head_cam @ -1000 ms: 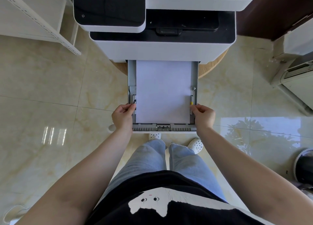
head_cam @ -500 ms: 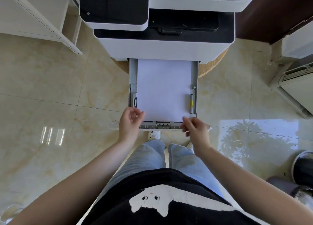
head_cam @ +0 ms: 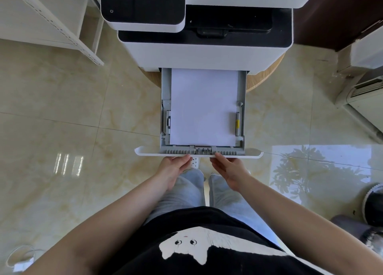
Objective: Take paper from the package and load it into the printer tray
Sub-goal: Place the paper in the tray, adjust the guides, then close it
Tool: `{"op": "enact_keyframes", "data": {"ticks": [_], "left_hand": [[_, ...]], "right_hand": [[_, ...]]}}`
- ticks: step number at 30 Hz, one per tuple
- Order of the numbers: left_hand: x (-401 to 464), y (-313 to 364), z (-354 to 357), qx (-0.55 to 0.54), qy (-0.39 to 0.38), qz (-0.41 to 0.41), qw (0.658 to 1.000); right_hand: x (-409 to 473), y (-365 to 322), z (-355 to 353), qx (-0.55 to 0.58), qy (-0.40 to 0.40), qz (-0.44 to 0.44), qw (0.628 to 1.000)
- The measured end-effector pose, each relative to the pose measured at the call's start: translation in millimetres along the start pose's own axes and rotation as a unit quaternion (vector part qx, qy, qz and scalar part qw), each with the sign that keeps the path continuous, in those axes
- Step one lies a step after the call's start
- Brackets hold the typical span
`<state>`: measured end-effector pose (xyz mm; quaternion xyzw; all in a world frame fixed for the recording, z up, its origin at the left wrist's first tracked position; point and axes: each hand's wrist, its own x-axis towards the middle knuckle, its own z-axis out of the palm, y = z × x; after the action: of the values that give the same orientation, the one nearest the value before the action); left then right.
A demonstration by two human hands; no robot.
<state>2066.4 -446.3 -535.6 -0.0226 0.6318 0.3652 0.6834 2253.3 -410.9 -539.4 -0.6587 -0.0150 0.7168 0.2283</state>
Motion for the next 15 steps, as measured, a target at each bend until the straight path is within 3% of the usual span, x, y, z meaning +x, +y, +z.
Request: {"op": "enact_keyframes", "data": {"ticks": [5,15], "left_hand": [[1,0,0,-0.040,0.010,0.014,0.999],[14,36,21,-0.071,0.008,0.069,0.995]], "right_hand": [[-1,3,0,0.071,-0.013,-0.001,0.997],[5,-32,22,0.110,-0.038,-0.074,0.990]]}}
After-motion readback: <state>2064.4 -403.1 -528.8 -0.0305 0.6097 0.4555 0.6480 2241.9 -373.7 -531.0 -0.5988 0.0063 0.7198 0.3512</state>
